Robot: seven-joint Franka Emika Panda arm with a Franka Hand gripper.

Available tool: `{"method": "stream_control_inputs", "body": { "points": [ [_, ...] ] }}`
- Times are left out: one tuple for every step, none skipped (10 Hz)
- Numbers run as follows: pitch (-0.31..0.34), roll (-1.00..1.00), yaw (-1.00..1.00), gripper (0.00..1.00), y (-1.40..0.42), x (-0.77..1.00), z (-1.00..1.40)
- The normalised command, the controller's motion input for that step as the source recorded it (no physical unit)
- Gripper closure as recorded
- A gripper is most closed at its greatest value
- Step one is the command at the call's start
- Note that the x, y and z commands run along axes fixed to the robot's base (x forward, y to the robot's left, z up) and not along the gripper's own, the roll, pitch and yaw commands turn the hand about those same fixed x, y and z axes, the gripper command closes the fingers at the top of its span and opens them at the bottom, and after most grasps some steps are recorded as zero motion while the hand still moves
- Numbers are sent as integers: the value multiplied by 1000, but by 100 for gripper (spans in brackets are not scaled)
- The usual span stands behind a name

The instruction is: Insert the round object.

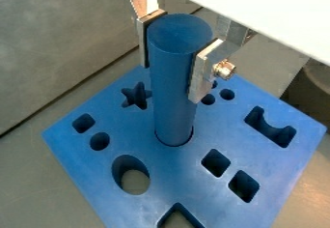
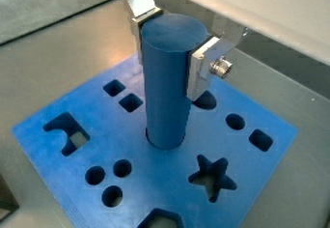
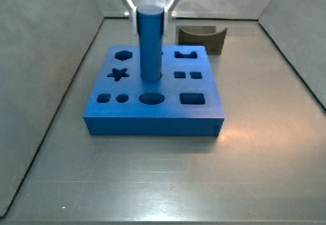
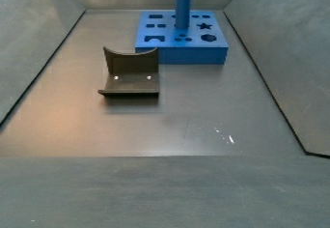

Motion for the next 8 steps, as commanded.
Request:
{"method": "stream_control_inputs", "body": {
  "points": [
    [-1,0,0,100,69,0,-337],
    [0,0,0,100,66,0,-194],
    [0,27,0,100,37,0,-191],
    [0,23,0,100,17,0,-303],
    [-1,27,0,100,0,0,-346],
    [-26,0,0,100,0,0,-320],
    [0,-36,0,100,40,0,0],
    [0,0,0,100,0,0,0]
  ]
}}
